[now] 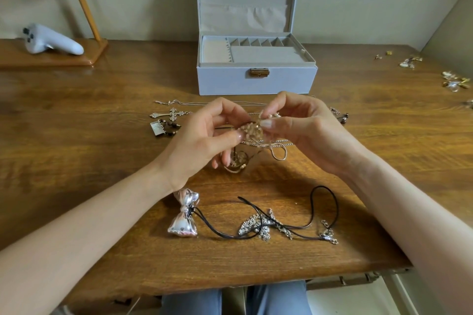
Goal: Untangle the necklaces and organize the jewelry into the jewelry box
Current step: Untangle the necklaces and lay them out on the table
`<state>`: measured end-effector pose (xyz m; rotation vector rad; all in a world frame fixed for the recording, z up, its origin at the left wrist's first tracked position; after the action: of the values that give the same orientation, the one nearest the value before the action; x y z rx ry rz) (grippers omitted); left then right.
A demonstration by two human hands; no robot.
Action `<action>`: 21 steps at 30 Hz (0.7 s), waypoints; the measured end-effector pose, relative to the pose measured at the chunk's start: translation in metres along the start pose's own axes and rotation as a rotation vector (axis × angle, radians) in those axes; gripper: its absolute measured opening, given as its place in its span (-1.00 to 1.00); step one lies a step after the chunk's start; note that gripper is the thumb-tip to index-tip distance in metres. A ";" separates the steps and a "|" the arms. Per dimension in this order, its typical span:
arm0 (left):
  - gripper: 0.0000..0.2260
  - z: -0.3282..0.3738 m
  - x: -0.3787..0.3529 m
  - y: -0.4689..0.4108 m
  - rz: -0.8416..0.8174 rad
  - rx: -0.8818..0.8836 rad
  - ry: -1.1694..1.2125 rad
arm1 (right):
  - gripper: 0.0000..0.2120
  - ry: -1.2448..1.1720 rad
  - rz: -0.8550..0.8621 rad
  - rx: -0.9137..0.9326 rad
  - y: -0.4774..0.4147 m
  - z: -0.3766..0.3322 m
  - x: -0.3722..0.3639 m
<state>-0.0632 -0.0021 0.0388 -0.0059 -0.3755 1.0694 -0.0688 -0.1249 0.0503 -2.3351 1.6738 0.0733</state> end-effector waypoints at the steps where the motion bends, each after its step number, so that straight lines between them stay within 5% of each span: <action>1: -0.85 0.000 0.000 0.000 0.001 0.007 -0.006 | -0.86 -0.014 0.003 -0.006 0.001 -0.001 0.000; 21: -0.96 -0.002 -0.003 0.000 -0.013 0.049 0.001 | -0.88 -0.133 0.114 0.041 -0.001 -0.009 0.018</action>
<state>-0.0639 -0.0041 0.0357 0.0401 -0.3480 1.0652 -0.0632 -0.1432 0.0556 -2.1537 1.7253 0.2095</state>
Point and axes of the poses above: each hand's wrist, its own y-axis away from the middle knuckle, its own x-axis out of the back of the hand, z = x × y, the point moved 9 cm from there along -y, towards the middle knuckle, and after that the axes turned 9 degrees about -y, right-handed, at the moved point
